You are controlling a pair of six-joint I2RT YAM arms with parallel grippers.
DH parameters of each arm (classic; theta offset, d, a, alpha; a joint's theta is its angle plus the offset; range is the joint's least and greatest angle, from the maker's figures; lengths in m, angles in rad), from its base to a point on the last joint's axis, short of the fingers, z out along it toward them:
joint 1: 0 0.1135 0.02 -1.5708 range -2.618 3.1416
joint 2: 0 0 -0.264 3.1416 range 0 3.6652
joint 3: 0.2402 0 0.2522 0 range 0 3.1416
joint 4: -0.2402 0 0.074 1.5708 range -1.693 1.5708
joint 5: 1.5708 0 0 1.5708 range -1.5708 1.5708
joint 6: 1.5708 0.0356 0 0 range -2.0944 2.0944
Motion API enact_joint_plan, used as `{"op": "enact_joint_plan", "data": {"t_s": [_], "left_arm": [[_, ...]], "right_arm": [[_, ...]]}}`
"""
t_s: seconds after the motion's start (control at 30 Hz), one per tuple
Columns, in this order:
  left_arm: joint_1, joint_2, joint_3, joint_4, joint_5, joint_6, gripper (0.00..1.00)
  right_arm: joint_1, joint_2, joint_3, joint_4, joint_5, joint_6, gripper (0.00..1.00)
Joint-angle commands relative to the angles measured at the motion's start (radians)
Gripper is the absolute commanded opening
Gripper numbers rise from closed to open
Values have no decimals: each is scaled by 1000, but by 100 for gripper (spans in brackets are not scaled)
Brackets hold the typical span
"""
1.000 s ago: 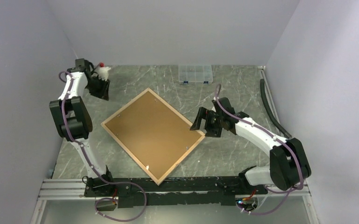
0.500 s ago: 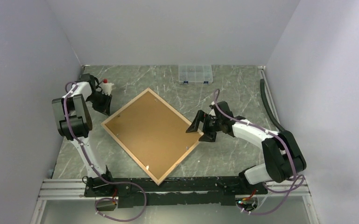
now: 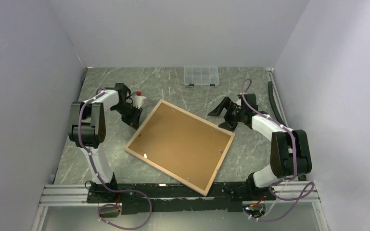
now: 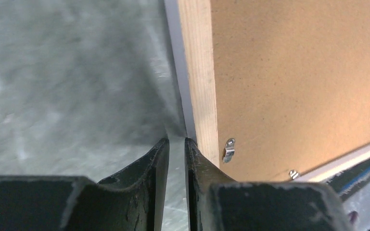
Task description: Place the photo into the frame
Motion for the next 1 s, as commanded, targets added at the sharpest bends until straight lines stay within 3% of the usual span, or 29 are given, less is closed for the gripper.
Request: {"op": "enact_joint_plan", "data": {"t_s": [0.0,0.13,0.3,0.47,0.73,0.97], "left_arm": [[-37,0,-37,-49,107,-37,25],[-25,-9,-25,-62,91,-30,23],[76,-6,46,-107,105,0,23],[109,-7,84,-127,120,12,24],[98,-19,53,-151,165,35,29],[63,-25,-23,-142,194,75,29]], "right_arm": [[-37,12,43,13,39,-36,100],[-53,-28,101,-93,121,-96,100],[-53,-187,155,-301,288,-141,100],[-56,-270,44,-420,386,-98,100],[-56,-364,-183,-361,333,-14,100],[-57,-243,-156,-234,255,14,100]]}}
